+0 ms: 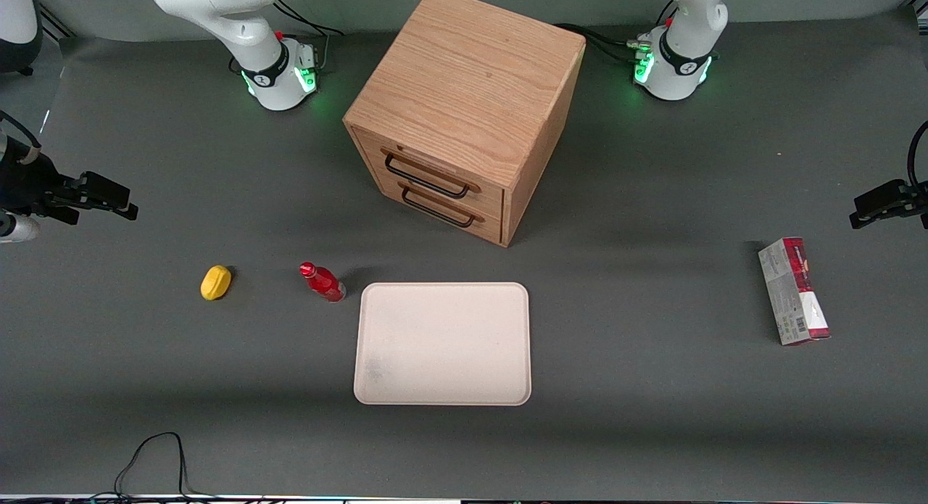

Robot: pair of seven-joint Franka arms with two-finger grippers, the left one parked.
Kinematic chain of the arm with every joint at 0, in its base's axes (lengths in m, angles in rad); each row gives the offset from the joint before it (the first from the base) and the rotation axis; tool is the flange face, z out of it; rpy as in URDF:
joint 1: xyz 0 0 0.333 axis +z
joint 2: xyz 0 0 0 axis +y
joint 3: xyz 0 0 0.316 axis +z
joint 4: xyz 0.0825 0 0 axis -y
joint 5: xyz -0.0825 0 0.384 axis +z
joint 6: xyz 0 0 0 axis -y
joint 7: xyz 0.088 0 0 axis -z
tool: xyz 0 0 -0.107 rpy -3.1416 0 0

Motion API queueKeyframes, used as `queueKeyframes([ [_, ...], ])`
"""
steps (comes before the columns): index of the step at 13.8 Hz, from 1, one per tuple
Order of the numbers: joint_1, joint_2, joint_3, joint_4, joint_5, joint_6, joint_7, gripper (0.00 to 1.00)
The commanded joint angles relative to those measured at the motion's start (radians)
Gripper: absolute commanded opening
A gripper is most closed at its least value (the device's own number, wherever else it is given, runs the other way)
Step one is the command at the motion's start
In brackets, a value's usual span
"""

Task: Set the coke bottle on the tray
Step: 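Lower the open right gripper over the red Coca-Cola bottle's cap end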

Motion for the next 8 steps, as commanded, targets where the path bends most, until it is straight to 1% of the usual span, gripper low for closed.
queueKeyframes([
  [1, 0.005, 0.002, 0.000, 0.008, -0.002, -0.013, -0.012, 1.00],
  [4, 0.007, 0.000, 0.012, 0.006, 0.011, -0.013, 0.001, 1.00],
  [5, 0.007, 0.003, 0.039, 0.005, 0.009, -0.005, 0.008, 1.00],
  [6, 0.010, 0.008, 0.070, 0.002, 0.011, 0.008, 0.054, 1.00],
  [8, 0.013, 0.026, 0.140, -0.009, 0.011, 0.103, 0.187, 1.00],
])
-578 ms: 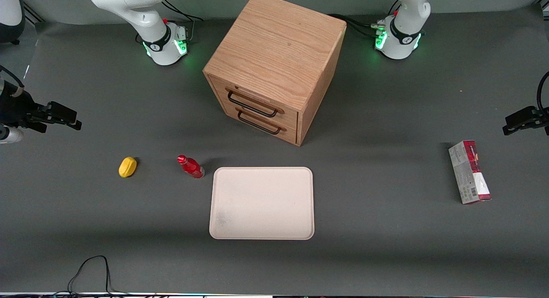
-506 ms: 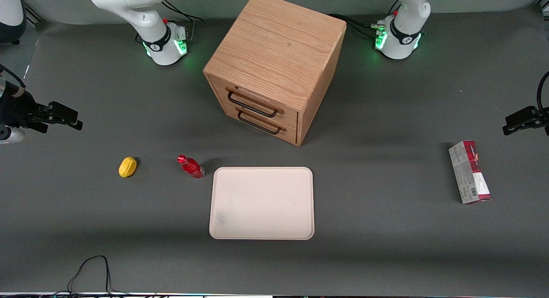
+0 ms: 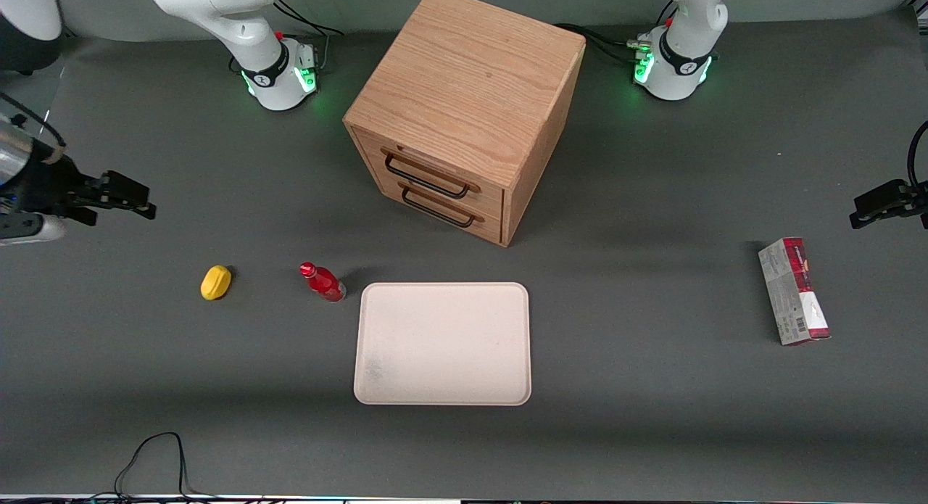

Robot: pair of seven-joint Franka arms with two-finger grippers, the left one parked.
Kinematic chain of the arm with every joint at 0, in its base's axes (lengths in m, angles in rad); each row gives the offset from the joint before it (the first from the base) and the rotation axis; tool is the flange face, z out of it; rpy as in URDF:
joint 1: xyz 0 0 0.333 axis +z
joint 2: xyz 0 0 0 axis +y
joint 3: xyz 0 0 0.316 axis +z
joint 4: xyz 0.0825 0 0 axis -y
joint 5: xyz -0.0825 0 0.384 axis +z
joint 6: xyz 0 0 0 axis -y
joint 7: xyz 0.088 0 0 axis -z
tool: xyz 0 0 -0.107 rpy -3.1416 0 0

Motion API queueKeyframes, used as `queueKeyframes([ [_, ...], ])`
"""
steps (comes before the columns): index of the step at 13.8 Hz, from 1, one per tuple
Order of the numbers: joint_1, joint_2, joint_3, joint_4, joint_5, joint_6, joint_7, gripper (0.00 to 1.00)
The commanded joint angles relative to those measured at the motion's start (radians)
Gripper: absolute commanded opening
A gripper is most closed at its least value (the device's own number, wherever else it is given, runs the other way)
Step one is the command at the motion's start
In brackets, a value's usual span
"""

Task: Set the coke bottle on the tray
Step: 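Lower the open right gripper over the red Coca-Cola bottle's cap end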

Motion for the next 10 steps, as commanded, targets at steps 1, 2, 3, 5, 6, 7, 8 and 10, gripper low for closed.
queueKeyframes([
  [1, 0.008, 0.035, 0.106, -0.027, 0.010, 0.114, 0.129, 1.00],
  [2, 0.009, 0.046, 0.133, -0.050, 0.010, 0.147, 0.129, 1.00],
  [3, 0.009, 0.057, 0.142, -0.077, 0.010, 0.179, 0.129, 1.00],
  [5, 0.018, 0.062, 0.148, -0.161, 0.013, 0.243, 0.146, 1.00],
  [6, 0.025, 0.062, 0.159, -0.220, 0.012, 0.317, 0.150, 1.00],
  [7, 0.032, 0.062, 0.180, -0.278, 0.007, 0.389, 0.161, 1.00],
  [8, 0.035, 0.062, 0.197, -0.338, -0.001, 0.473, 0.187, 1.00],
  [10, 0.040, 0.065, 0.219, -0.445, -0.020, 0.622, 0.212, 1.00],
])
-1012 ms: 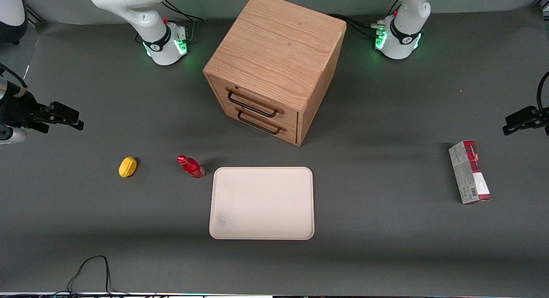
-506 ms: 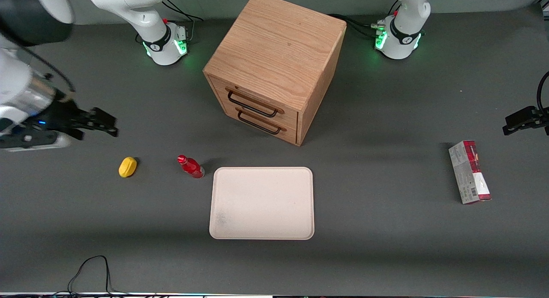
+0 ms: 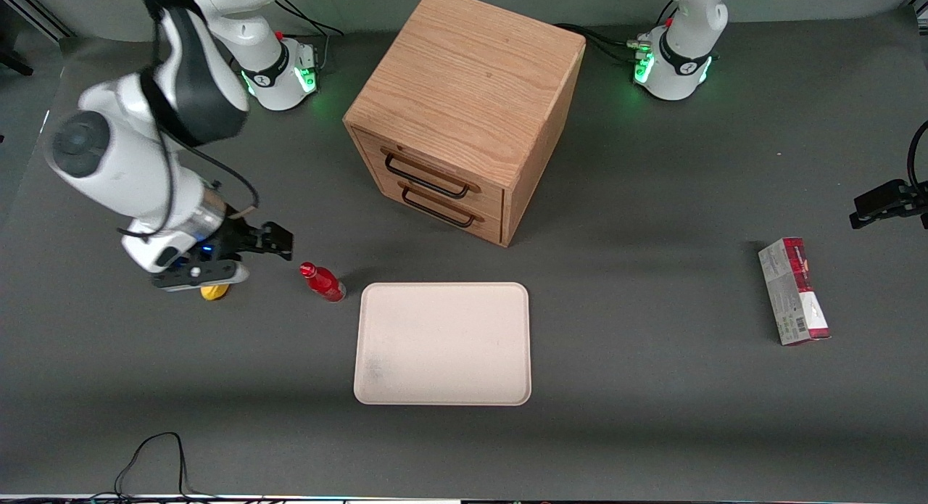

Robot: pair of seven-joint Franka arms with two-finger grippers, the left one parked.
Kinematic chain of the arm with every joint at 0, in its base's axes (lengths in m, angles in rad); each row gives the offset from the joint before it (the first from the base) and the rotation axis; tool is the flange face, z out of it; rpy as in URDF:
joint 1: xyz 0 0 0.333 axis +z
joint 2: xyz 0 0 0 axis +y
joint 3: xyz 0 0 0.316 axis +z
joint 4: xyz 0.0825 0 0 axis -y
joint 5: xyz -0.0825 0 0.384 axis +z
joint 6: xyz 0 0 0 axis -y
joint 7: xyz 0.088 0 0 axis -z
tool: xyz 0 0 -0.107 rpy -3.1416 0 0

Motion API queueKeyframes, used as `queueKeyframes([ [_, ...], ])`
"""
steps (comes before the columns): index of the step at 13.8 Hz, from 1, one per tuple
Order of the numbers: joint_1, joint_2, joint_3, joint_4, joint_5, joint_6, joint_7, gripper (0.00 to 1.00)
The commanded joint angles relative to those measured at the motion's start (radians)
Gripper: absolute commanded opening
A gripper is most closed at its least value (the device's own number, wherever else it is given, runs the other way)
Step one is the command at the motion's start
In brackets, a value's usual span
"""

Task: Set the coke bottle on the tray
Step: 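Lower the open right gripper over the red Coca-Cola bottle's cap end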

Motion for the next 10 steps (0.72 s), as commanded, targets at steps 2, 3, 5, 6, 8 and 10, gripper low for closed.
queueKeyframes([
  [2, 0.010, -0.003, 0.021, -0.175, -0.023, 0.227, 0.047, 1.00],
  [3, 0.010, 0.006, 0.021, -0.191, -0.024, 0.254, 0.047, 1.00],
  [5, 0.010, 0.020, 0.021, -0.217, -0.061, 0.284, 0.047, 1.00],
  [6, 0.010, 0.027, 0.021, -0.226, -0.064, 0.308, 0.047, 1.00],
  [8, 0.009, 0.053, 0.021, -0.231, -0.064, 0.345, 0.047, 0.99],
  [10, 0.009, 0.072, 0.021, -0.231, -0.066, 0.364, 0.047, 0.85],
])
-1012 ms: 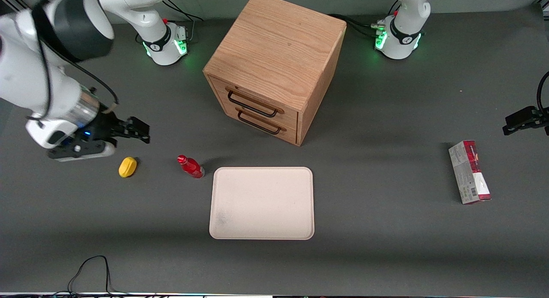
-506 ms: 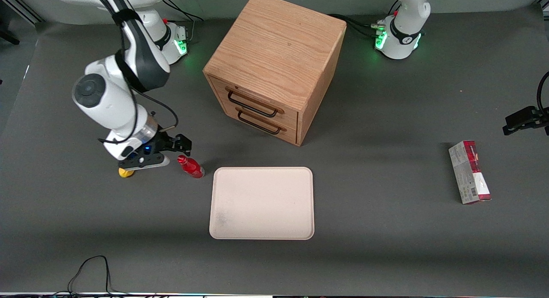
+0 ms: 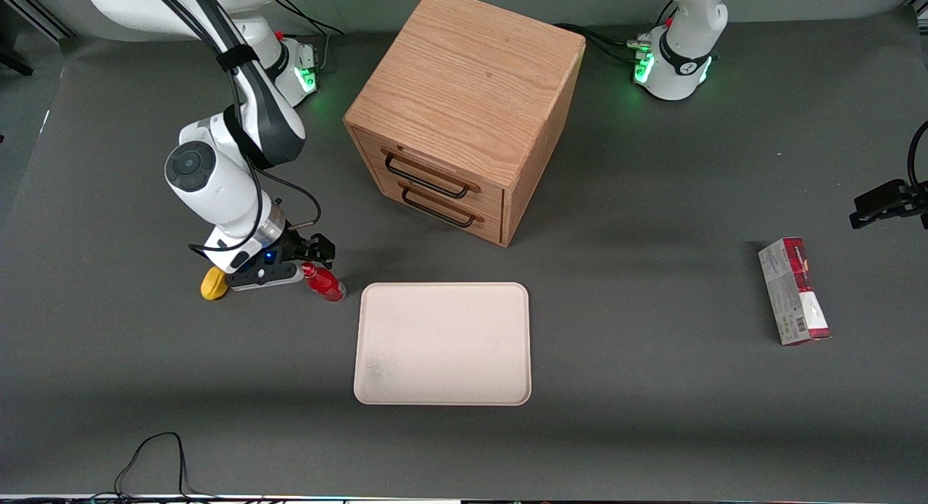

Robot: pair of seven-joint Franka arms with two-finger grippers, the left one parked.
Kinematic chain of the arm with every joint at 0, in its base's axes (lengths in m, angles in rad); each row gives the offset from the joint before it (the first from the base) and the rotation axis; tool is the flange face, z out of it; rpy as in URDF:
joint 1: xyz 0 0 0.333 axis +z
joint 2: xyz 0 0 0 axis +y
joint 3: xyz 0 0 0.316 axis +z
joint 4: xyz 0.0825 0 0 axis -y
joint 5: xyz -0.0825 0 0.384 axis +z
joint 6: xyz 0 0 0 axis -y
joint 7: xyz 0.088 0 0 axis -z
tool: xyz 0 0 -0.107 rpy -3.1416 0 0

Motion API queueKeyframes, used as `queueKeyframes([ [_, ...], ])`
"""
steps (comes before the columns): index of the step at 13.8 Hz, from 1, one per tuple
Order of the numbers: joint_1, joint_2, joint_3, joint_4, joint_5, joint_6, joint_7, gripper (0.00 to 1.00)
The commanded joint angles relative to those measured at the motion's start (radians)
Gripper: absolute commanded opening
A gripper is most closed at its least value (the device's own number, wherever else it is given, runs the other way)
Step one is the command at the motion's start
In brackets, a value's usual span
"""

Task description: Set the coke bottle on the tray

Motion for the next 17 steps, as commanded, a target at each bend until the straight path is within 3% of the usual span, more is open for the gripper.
queueKeyframes([
  [1, -0.001, 0.023, 0.002, -0.003, -0.021, 0.031, 0.022, 0.69],
  [2, -0.003, 0.028, 0.002, -0.003, -0.021, 0.031, 0.014, 0.59],
  [5, -0.009, 0.039, 0.000, 0.000, -0.021, 0.029, 0.005, 0.11],
  [6, -0.010, 0.039, 0.002, 0.001, -0.023, 0.025, -0.009, 0.00],
  [9, -0.015, 0.035, 0.000, 0.055, -0.023, -0.035, -0.003, 0.00],
  [15, -0.026, 0.037, -0.006, 0.542, -0.023, -0.564, 0.005, 0.00],
  [17, -0.026, 0.063, -0.003, 0.673, -0.084, -0.677, 0.006, 0.00],
])
